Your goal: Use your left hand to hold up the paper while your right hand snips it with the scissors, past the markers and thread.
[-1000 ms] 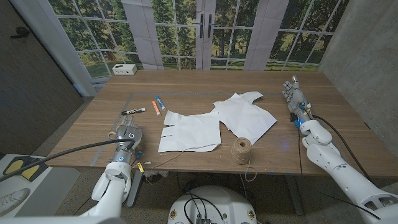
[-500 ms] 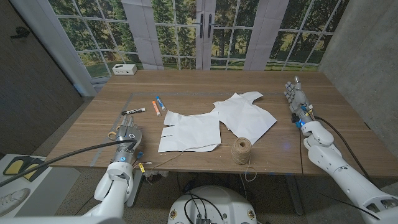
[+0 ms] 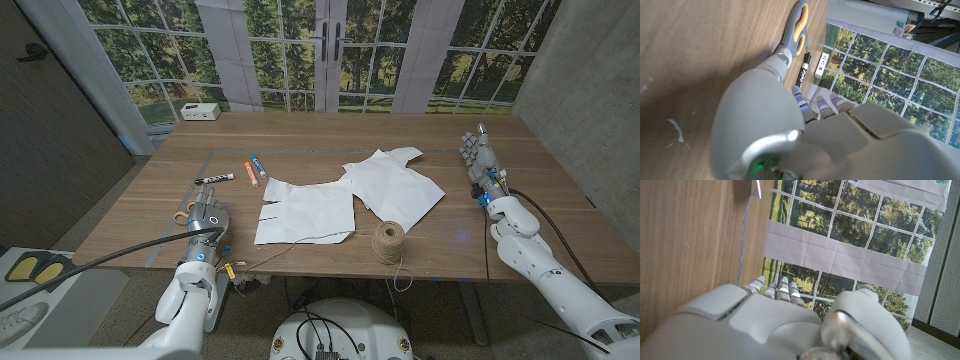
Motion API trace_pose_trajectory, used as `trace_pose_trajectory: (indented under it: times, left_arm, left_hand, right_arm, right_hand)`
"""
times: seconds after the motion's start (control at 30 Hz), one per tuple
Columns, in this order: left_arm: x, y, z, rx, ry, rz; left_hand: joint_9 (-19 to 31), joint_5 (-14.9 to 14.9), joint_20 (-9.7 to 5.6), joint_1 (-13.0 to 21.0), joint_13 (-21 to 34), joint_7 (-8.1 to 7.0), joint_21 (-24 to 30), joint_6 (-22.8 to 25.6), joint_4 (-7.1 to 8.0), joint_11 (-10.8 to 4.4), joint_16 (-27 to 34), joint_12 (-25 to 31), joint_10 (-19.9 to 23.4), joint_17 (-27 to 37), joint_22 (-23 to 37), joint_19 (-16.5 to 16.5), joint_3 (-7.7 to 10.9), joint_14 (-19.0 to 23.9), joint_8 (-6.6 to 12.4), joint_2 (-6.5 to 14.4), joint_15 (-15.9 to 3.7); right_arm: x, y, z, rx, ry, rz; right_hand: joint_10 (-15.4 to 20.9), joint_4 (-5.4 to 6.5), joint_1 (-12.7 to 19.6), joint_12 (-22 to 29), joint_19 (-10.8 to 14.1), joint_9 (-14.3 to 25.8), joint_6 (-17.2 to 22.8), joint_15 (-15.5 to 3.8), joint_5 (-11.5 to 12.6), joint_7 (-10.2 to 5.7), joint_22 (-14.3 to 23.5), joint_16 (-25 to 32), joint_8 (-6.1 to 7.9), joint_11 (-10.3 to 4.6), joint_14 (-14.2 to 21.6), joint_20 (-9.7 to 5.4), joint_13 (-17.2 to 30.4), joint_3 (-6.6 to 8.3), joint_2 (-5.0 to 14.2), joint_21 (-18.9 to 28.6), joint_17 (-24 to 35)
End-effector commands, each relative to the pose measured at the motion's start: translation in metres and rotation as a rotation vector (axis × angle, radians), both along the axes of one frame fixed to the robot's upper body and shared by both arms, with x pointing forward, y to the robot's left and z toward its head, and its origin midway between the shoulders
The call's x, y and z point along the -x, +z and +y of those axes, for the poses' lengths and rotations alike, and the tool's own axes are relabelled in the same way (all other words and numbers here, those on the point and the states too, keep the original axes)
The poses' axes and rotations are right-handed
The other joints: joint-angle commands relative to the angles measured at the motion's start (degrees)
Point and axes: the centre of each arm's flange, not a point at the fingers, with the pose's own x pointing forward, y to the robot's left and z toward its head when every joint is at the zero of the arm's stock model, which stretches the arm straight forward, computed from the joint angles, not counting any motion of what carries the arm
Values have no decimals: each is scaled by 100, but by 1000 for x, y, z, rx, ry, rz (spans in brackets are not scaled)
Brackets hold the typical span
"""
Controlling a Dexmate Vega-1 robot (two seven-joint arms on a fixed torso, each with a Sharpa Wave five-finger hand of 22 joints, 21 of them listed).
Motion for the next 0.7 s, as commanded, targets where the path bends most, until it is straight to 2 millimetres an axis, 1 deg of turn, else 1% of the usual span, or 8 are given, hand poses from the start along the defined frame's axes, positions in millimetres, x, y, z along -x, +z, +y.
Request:
trace_pose_trajectory:
  times: [0.03,0.1,0.13,0.23,0.27,0.3,0.5,0.7]
  left_arm:
    - [-3,-6,-1,-14,29,-15]
    - [-2,-9,1,-22,18,-33]
    - [-3,-10,1,-22,20,-32]
    - [-2,-10,1,-22,0,-33]
    - [-2,-10,1,-14,10,-42]
    - [-2,-10,1,-23,9,-36]
    - [-2,-13,1,-21,13,-43]
    - [-3,-14,1,-34,17,-52]
  left_hand:
    - [20,-35,-121,43,32,-8,-16,16,6,11,9,64,27,32,27,-115,84,-29,51,67,-83]
    - [31,-67,-97,58,36,37,24,108,7,4,48,94,86,28,26,-95,92,76,98,72,-105]
    - [35,-82,-77,56,38,26,43,144,7,4,63,111,124,26,24,-66,87,124,116,59,-119]
    - [47,-144,-112,-51,46,7,103,268,33,-54,91,144,198,17,11,62,-5,253,180,-95,-188]
    - [48,-159,-136,-133,49,-22,121,309,55,-91,96,156,233,15,5,118,-68,295,200,-186,-223]
    - [50,-160,-135,-170,51,-16,129,301,67,-96,97,160,246,14,3,145,-93,311,199,-219,-225]
    - [54,-150,-142,-327,58,-26,147,331,133,-113,100,169,278,17,-1,224,-179,361,214,-304,-237]
    - [64,-121,-82,-472,67,-1,136,346,203,-96,94,160,270,22,-3,232,-241,382,225,-331,-226]
  right_arm:
    - [2,-2,-3,-10,-1,-3]
    - [2,-3,-4,-12,0,0]
    - [2,-3,-4,-14,-1,2]
    - [2,-4,-5,-14,-2,-1]
    - [2,-4,-6,-14,-2,-1]
    - [2,-5,-6,-16,-1,-1]
    - [3,-7,-8,-26,-2,0]
    - [3,-8,-9,-35,1,2]
  right_hand:
    - [-7,4,-55,-3,23,19,-37,-27,-13,-1,33,15,0,6,-4,17,10,-28,3,-31,9]
    - [-9,4,-55,-4,25,19,-36,-27,-14,0,33,14,1,5,-4,16,10,-27,5,-34,9]
    - [-7,4,-55,-3,27,19,-38,-27,-14,-2,34,14,0,6,-4,14,10,-27,5,-35,9]
    - [0,3,-54,-1,29,19,-40,-29,-14,-2,34,14,0,9,-5,14,10,-26,7,-40,9]
    - [-1,3,-55,-1,29,19,-37,-30,-15,-5,34,14,1,-4,-5,16,10,-27,6,-44,9]
    - [2,3,-56,0,30,19,-37,-32,-15,-5,34,13,1,4,-6,17,10,-27,6,-45,9]
    - [-8,2,-56,-3,36,19,-40,-30,-16,-6,35,14,0,0,-4,15,10,-26,9,-57,8]
    - [-3,0,-53,-1,40,19,-39,-31,-17,-8,35,14,2,-2,-4,14,10,-24,11,-66,8]
